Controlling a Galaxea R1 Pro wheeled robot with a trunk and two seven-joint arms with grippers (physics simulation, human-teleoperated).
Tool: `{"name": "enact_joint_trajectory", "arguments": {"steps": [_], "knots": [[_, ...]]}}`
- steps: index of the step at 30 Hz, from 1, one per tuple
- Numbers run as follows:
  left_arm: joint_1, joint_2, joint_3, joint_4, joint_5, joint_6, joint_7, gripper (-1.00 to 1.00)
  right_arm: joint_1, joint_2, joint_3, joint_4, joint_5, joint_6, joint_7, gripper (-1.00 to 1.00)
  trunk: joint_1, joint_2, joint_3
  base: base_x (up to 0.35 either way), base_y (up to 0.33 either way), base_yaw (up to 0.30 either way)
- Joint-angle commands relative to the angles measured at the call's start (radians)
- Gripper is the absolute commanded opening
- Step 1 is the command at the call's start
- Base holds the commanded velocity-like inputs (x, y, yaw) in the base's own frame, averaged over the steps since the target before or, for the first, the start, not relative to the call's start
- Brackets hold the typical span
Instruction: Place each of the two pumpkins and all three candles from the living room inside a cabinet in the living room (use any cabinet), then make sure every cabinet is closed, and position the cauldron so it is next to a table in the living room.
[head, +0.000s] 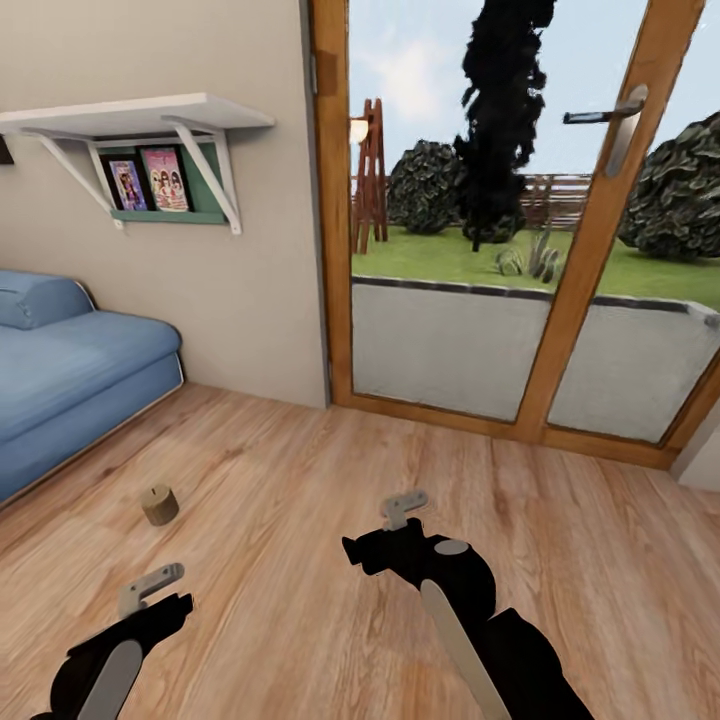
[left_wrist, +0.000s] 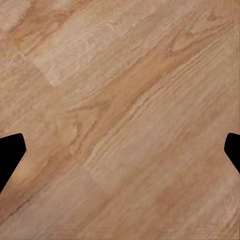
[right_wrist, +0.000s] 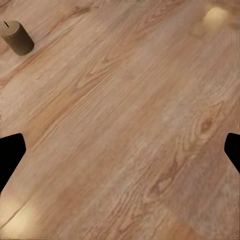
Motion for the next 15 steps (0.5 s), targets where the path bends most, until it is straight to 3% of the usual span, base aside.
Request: {"name": "enact_joint_trajectory", "arguments": {"steps": [1, 9, 15], "knots": [[-0.001, 0.0, 0.001, 0.0, 0.011, 0.002, 0.011, 1.0, 0.0, 0.0, 0.001, -0.001, -0.011, 0.003, -0.01, 1.0, 0.0, 0.0, -0.001, 0.324, 0.0, 0.267], [-0.001, 0.001, -0.001, 0.021, 0.009, 0.005, 0.019, 1.0, 0.001, 0.0, 0.003, -0.001, -0.011, 0.004, -0.009, 1.0, 0.0, 0.0, -0.003, 0.326, -0.008, 0.281], [-0.002, 0.001, 0.001, 0.034, 0.006, 0.006, 0.023, 1.0, 0.002, 0.0, 0.006, -0.001, -0.011, -0.001, -0.009, 1.0, 0.0, 0.0, -0.005, 0.326, -0.102, 0.283]]}}
